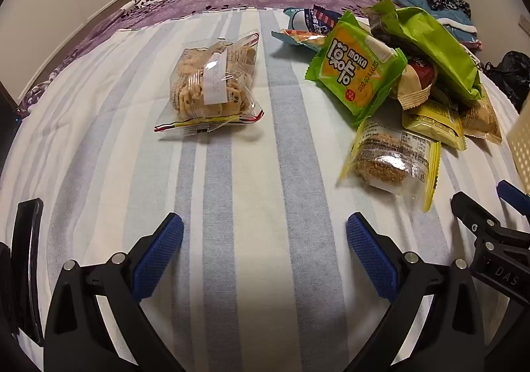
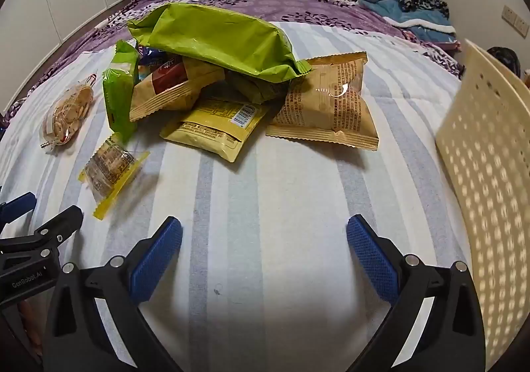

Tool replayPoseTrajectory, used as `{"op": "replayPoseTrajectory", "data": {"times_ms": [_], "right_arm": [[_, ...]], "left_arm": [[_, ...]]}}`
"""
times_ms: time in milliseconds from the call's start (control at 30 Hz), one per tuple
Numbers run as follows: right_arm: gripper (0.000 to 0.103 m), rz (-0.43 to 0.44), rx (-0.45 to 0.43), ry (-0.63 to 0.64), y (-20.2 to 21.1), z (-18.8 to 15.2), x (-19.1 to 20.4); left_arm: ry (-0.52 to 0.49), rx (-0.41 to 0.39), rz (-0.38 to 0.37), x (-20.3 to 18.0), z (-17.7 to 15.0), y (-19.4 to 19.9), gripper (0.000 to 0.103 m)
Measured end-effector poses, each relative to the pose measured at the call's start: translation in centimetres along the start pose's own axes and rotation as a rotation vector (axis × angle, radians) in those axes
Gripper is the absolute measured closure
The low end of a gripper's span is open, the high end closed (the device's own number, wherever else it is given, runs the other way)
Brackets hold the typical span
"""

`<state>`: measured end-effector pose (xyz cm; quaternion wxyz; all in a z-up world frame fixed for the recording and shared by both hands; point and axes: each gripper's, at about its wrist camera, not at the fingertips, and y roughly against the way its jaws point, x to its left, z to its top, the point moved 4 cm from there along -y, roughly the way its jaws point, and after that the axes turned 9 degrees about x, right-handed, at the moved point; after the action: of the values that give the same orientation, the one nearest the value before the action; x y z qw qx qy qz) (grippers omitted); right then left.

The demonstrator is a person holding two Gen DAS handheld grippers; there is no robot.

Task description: Organize snacks

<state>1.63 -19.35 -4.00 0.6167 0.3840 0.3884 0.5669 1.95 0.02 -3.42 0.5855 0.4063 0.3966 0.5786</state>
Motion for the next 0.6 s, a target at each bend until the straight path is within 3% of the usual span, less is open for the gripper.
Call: {"op": "replayPoseTrajectory", "data": {"times_ms": [33, 600], "right_arm": [[0.005, -0.028, -0.001, 0.012, -0.02, 0.01, 0.15], [0.005, -0.003, -0.001, 0.001, -0.04, 0.0, 0.16]], "left_arm": [[-0.001, 0.001, 0.003, -0.01, -0.01, -0.01, 0.002], [-0.001, 0.008, 0.003, -0.02, 0.0, -0.01, 0.002]]}}
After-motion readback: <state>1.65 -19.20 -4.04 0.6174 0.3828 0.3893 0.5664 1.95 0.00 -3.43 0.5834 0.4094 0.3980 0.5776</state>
